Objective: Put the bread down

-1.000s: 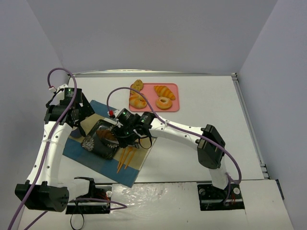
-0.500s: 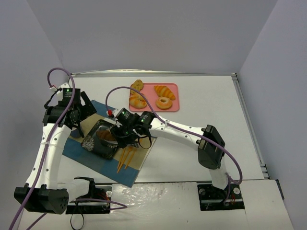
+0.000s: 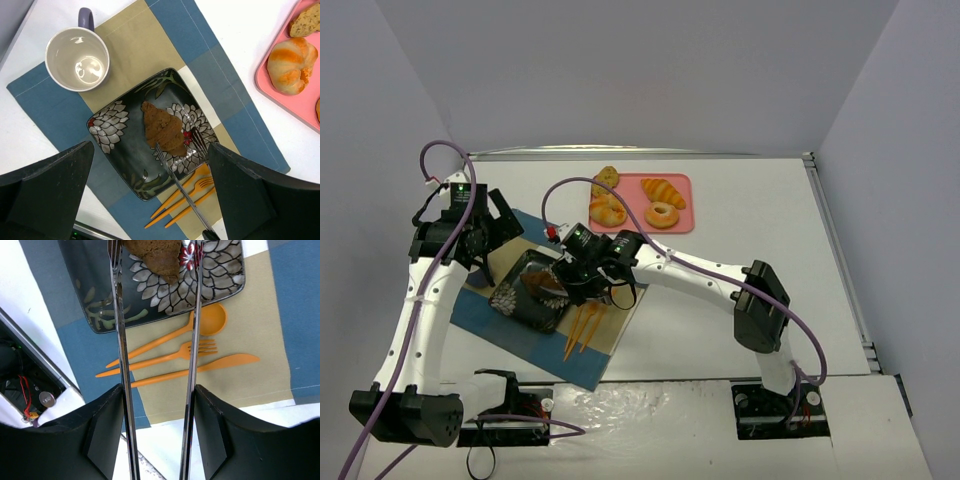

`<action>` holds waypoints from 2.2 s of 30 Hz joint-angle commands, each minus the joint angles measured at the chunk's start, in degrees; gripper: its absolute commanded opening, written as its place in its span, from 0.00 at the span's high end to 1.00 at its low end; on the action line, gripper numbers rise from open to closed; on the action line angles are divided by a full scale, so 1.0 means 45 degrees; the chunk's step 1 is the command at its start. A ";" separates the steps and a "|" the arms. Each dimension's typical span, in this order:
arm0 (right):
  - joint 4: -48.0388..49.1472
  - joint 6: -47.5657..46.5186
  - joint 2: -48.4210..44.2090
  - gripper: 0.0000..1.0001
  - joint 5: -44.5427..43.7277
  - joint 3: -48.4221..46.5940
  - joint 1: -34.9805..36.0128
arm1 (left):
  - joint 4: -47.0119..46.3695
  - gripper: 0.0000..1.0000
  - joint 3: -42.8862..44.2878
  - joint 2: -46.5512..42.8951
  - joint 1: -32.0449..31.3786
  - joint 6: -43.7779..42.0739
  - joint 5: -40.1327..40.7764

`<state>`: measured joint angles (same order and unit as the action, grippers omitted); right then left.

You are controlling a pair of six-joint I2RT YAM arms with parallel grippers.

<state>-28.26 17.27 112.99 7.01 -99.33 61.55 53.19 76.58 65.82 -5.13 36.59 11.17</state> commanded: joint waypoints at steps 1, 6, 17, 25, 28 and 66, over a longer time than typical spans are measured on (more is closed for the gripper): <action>0.0007 0.0065 -0.1430 0.49 -0.0685 -0.0179 -0.0715 | -0.0793 0.03 0.0264 0.0007 0.0065 -0.0257 -0.0516; -0.0008 0.0199 -0.1976 0.49 -0.0696 0.0181 -0.1559 | -0.0921 0.03 0.0296 0.0264 0.0045 -0.0391 -0.1053; 0.0009 0.0263 -0.2433 0.48 -0.0447 0.0569 -0.2134 | -0.0860 0.03 0.0425 0.0534 0.0045 -0.0533 -0.1192; -0.0008 0.0532 -0.2632 0.48 -0.1175 0.0965 -0.2651 | -0.0988 0.03 0.0366 0.0914 0.0045 -0.0592 -0.1778; 0.0011 0.0691 -0.2859 0.48 -0.1515 0.1211 -0.3143 | -0.1018 0.03 0.0328 0.1074 0.0045 -0.0611 -0.2049; 0.0051 0.4169 -0.4425 0.48 -0.5992 0.6273 -0.9516 | -0.1488 0.03 0.0971 0.2873 0.0045 -0.1568 -0.3204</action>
<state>-28.95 34.98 91.58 -17.24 -71.37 19.66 48.95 76.64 78.94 -5.13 30.59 -2.40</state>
